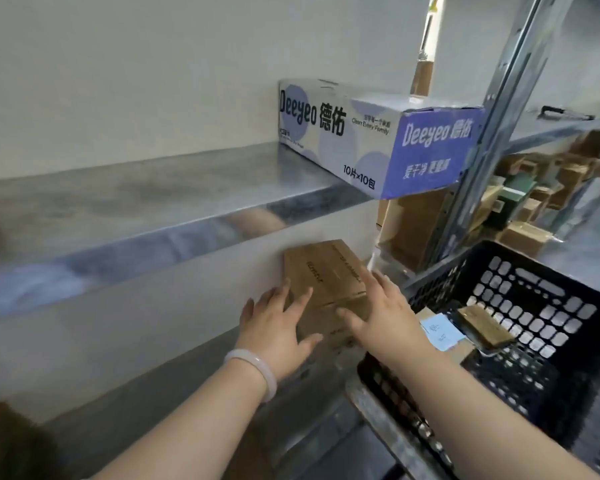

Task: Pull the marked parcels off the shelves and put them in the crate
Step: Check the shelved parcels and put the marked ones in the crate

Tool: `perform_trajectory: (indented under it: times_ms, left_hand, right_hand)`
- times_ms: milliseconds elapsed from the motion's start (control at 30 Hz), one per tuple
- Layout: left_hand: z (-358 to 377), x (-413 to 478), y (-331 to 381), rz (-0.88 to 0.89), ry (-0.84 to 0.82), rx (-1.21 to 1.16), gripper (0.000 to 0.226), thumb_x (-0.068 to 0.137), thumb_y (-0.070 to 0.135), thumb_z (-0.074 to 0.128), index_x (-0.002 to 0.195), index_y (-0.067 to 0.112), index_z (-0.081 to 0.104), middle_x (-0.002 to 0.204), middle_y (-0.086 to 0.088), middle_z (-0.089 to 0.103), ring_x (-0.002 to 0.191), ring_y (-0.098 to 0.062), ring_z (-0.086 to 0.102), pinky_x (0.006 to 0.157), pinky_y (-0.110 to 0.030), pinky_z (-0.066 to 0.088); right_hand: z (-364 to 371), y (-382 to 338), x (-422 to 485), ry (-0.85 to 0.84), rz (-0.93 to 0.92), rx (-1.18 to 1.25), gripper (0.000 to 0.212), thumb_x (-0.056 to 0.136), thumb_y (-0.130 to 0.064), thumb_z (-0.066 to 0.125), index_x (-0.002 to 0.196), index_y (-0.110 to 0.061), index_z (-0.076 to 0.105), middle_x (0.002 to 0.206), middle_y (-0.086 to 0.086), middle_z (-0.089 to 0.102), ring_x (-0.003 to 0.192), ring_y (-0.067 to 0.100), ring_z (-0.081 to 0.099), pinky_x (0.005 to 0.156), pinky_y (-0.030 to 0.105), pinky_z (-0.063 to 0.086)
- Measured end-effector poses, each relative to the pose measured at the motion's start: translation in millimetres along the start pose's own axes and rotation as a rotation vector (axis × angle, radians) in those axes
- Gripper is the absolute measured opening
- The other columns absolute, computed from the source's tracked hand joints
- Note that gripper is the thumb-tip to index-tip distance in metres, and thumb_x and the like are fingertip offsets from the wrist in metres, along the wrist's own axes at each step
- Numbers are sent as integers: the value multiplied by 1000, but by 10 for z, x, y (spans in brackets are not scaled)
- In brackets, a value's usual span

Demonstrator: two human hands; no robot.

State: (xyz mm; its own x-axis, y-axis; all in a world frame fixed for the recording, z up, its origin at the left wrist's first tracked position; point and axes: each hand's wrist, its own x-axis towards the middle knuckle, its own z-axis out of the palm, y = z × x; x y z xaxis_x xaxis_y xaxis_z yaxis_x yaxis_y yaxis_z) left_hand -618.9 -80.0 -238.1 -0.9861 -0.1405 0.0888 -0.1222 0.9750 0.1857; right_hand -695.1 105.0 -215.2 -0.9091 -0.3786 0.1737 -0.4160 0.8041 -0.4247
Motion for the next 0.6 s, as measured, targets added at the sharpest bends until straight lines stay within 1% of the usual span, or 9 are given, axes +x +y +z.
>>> perform_trajectory:
  times_ms: [100, 200, 300, 367, 400, 433, 500, 567, 600]
  left_hand:
    - [37, 284, 164, -119, -50, -77, 76, 91, 69, 37, 152, 44, 0, 165, -1, 1, 150, -25, 10, 120, -46, 10]
    - [100, 477, 328, -202, -106, -162, 77, 90, 69, 38, 152, 44, 0, 165, -2, -1, 150, -29, 11, 118, -44, 18]
    - [155, 587, 432, -262, -155, -194, 78, 89, 71, 38, 152, 44, 1, 165, -1, -2, 148, -33, 17, 116, -44, 24]
    - [176, 639, 445, -320, -205, -291, 78, 89, 71, 39, 153, 43, 4, 164, 1, 2, 147, -31, 22, 114, -40, 27]
    - [191, 650, 442, -346, -217, -356, 78, 89, 70, 40, 154, 41, 6, 164, 2, 7, 146, -28, 26, 113, -37, 29]
    - [210, 650, 436, -366, -211, -411, 78, 90, 69, 40, 154, 40, 8, 163, 3, 12, 144, -26, 30, 111, -34, 31]
    - [250, 618, 415, -414, -149, -480, 76, 90, 68, 41, 154, 38, 13, 159, 1, 23, 138, -22, 39, 102, -27, 34]
    - [270, 566, 375, -495, -69, -532, 73, 90, 68, 41, 153, 38, 20, 154, 0, 32, 132, -22, 46, 93, -24, 35]
    - [268, 534, 346, -543, -37, -557, 72, 90, 69, 41, 152, 39, 23, 151, -1, 35, 129, -24, 48, 92, -25, 36]
  right_hand:
    - [15, 217, 344, -50, 16, 119, 84, 88, -58, 54, 154, -30, 10, 159, -1, 22, 144, 22, 22, 115, 43, 26]
    - [64, 391, 659, -132, 27, 124, 88, 89, -59, 52, 155, -21, 8, 159, 3, 24, 144, 23, 24, 115, 44, 29]
    - [64, 503, 973, -196, 128, 132, 84, 88, -60, 53, 153, -17, 20, 150, 10, 39, 137, 30, 38, 110, 48, 36]
    - [97, 524, 1092, -300, 167, 158, 73, 88, -58, 54, 146, -18, 35, 137, 10, 52, 125, 31, 50, 103, 48, 44]
    - [123, 513, 1115, -344, 170, 207, 66, 88, -55, 56, 141, -19, 41, 130, 8, 57, 119, 30, 55, 99, 48, 47]
    - [155, 500, 1122, -364, 164, 266, 60, 88, -51, 58, 137, -19, 45, 125, 5, 60, 113, 27, 58, 96, 46, 50]
    - [207, 458, 1115, -348, 120, 354, 49, 88, -43, 62, 130, -21, 51, 115, -1, 64, 103, 21, 61, 87, 38, 52]
    - [232, 384, 1077, -324, 63, 424, 40, 86, -39, 64, 123, -25, 54, 103, -11, 64, 92, 11, 62, 75, 29, 53]
    - [240, 333, 1039, -319, 44, 459, 37, 86, -37, 64, 121, -28, 54, 97, -17, 62, 86, 4, 60, 68, 23, 50]
